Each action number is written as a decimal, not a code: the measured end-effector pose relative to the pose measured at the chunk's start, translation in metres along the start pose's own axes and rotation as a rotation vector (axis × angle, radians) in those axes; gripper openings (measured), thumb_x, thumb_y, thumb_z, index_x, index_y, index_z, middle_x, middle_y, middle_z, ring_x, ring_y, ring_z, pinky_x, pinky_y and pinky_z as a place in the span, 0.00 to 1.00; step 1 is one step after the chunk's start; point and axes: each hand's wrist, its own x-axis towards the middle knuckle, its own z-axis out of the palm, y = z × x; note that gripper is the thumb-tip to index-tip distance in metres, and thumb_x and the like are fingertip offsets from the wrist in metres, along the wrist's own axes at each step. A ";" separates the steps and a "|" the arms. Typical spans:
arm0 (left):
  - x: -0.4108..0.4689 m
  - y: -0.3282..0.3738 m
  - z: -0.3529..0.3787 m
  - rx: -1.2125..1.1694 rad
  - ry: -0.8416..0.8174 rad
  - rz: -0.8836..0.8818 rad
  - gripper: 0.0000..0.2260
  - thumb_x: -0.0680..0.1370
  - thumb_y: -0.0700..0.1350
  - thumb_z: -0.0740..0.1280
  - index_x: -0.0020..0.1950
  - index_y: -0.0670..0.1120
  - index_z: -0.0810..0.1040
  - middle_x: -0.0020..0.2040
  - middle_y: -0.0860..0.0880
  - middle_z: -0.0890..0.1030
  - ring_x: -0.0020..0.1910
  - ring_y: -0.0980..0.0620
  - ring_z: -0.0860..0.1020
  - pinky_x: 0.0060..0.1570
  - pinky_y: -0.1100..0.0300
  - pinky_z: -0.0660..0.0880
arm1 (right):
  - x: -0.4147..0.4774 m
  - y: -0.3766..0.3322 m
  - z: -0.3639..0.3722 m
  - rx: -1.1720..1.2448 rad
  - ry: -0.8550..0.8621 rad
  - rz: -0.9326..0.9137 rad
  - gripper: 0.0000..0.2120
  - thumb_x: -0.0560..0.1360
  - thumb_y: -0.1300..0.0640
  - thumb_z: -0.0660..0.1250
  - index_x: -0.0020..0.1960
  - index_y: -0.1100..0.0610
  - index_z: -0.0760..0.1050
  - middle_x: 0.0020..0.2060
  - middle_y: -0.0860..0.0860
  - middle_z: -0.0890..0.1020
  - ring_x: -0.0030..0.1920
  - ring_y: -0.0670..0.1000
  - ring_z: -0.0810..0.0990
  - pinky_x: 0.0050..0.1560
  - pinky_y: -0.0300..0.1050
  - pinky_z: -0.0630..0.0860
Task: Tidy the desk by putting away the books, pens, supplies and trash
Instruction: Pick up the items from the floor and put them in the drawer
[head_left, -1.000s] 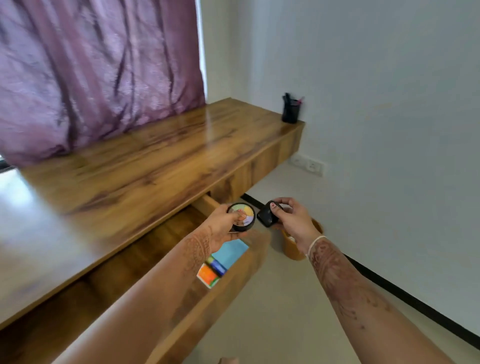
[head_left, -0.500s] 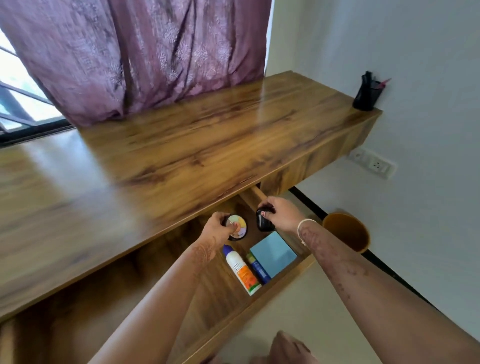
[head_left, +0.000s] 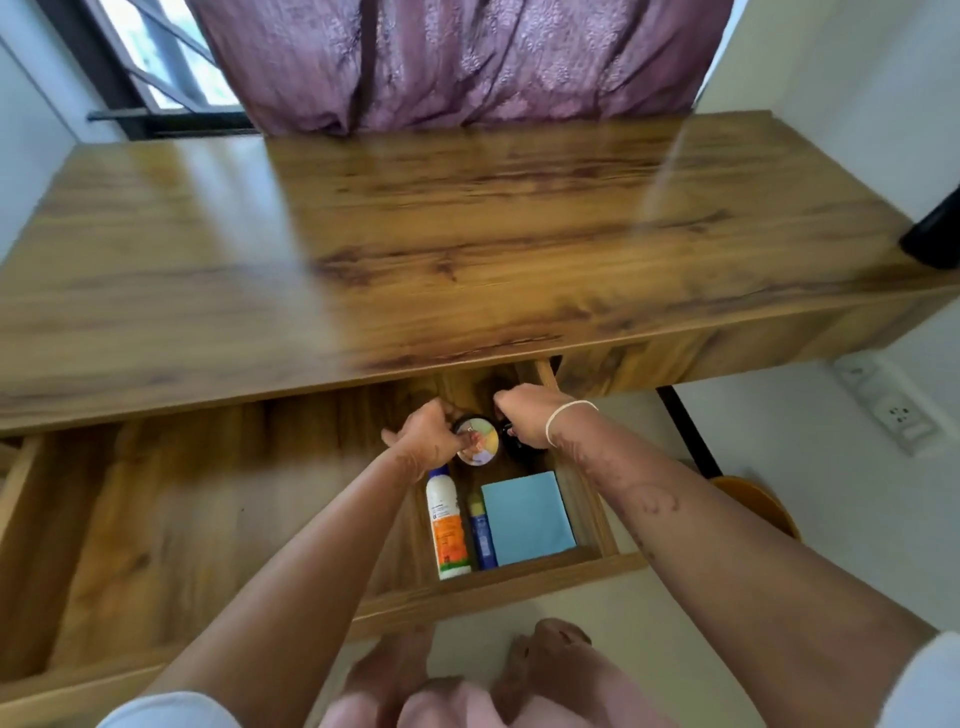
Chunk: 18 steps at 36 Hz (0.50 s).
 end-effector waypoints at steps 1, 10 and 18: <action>0.002 -0.002 0.003 -0.007 0.002 -0.008 0.14 0.68 0.49 0.77 0.43 0.56 0.71 0.47 0.55 0.80 0.55 0.50 0.78 0.68 0.41 0.66 | 0.000 0.000 0.000 -0.042 -0.014 -0.012 0.14 0.76 0.63 0.67 0.60 0.59 0.71 0.54 0.58 0.77 0.52 0.59 0.79 0.41 0.46 0.71; -0.018 0.008 0.012 0.202 0.081 -0.024 0.13 0.74 0.52 0.71 0.57 0.52 0.75 0.54 0.53 0.80 0.58 0.50 0.75 0.71 0.38 0.51 | 0.003 -0.001 0.005 -0.247 -0.027 -0.063 0.19 0.73 0.66 0.70 0.62 0.60 0.75 0.55 0.58 0.79 0.54 0.59 0.80 0.42 0.46 0.74; -0.027 0.016 0.020 0.386 0.086 -0.002 0.11 0.77 0.50 0.66 0.59 0.52 0.76 0.52 0.50 0.80 0.59 0.47 0.76 0.70 0.36 0.49 | 0.004 -0.002 0.006 -0.373 -0.004 -0.102 0.17 0.73 0.68 0.69 0.61 0.61 0.76 0.57 0.58 0.79 0.57 0.59 0.79 0.48 0.48 0.76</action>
